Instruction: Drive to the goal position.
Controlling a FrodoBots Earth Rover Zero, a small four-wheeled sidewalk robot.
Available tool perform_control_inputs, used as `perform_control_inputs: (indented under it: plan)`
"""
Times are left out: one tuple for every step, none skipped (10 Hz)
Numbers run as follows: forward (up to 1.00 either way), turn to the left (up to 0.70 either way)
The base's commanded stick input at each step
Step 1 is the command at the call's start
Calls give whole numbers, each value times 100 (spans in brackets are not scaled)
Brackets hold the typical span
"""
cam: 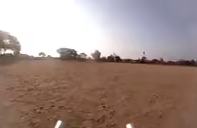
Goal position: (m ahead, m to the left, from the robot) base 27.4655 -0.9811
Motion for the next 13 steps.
perform_control_inputs:
  plan:
    - [70,0]
    - [70,0]
    - [70,0]
    - [70,0]
    - [70,0]
    - [70,0]
    - [70,0]
    - [70,0]
    - [70,0]
    - [70,0]
    - [70,0]
    - [70,0]
    - [70,0]
